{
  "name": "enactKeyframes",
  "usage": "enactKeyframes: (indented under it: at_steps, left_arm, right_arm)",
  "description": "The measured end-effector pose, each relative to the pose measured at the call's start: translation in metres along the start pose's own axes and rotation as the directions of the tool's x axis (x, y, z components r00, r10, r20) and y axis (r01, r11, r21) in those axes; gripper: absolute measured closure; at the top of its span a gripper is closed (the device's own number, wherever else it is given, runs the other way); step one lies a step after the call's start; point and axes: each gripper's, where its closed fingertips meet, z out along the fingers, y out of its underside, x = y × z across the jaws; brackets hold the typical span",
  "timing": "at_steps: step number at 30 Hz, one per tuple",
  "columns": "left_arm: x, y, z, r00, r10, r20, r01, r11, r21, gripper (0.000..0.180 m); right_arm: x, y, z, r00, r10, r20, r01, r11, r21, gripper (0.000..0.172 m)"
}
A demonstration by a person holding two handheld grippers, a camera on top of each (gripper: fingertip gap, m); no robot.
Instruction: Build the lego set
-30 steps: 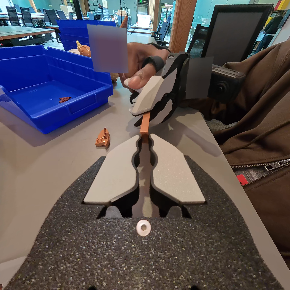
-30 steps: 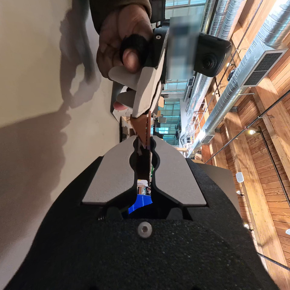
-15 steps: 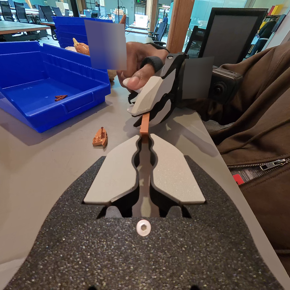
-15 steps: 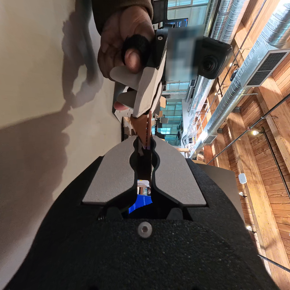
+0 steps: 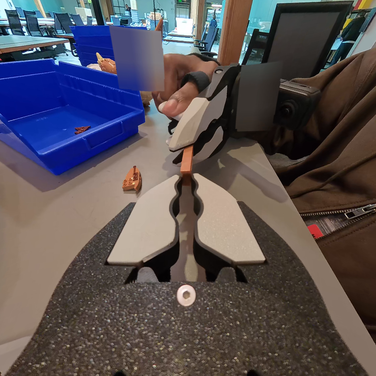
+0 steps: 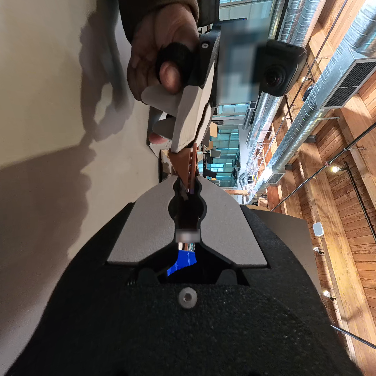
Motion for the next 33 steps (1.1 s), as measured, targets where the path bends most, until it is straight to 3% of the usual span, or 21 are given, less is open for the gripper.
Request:
enactKeyframes:
  at_steps: [14, 24, 33]
  left_arm:
    - [-0.003, 0.000, 0.000, 0.999, 0.022, 0.030, -0.022, 1.000, -0.004, 0.172]
    - [-0.010, -0.003, -0.005, 0.993, 0.073, 0.093, -0.072, 0.997, -0.014, 0.169]
    - [-0.014, -0.003, -0.006, 0.986, 0.101, 0.131, -0.099, 0.995, -0.021, 0.166]
  right_arm:
    - [-0.001, 0.003, 0.001, 0.999, 0.045, 0.014, -0.045, 0.999, -0.004, 0.160]
    - [0.008, 0.007, -0.004, 0.957, 0.288, 0.038, -0.289, 0.956, 0.046, 0.161]
    - [0.007, 0.010, -0.004, 0.931, 0.358, 0.071, -0.361, 0.931, 0.050, 0.161]
